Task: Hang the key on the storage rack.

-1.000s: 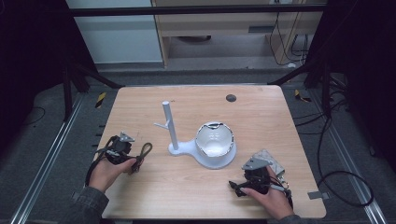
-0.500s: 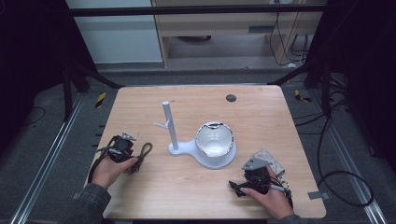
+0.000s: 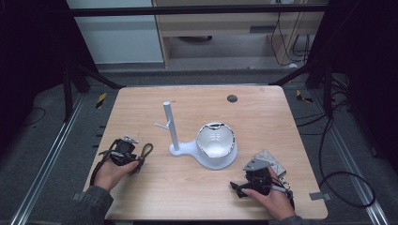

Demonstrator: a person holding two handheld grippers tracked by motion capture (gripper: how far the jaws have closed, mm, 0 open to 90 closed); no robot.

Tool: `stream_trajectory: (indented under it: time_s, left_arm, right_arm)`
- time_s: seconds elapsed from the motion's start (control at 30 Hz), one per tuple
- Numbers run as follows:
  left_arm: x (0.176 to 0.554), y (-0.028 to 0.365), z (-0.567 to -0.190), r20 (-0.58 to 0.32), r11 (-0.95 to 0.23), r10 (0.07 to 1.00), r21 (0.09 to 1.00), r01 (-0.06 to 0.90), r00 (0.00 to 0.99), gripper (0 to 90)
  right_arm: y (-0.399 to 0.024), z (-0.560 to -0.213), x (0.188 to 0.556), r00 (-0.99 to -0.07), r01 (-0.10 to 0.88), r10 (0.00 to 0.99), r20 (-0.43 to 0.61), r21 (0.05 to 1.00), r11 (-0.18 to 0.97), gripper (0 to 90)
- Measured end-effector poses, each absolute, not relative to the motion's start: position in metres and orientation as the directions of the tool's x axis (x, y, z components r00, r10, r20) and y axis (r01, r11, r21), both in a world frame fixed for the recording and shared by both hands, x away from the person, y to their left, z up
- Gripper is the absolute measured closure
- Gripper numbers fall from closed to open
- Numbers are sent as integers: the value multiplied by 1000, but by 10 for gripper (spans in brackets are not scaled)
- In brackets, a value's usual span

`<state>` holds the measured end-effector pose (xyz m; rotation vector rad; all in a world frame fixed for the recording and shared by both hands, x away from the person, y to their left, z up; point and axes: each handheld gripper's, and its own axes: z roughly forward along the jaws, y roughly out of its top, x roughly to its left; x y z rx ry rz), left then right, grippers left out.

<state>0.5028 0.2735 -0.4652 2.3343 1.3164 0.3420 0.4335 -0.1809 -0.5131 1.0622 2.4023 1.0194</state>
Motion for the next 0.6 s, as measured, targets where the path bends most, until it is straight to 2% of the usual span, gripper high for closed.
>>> stream_trajectory:
  time_s: [0.6]
  left_arm:
    - [503, 269, -473, 15, -462, 855, 475, 749, 518, 606]
  right_arm:
    - [-181, -513, 433, -673, 507, 740, -10, 722, 471, 4]
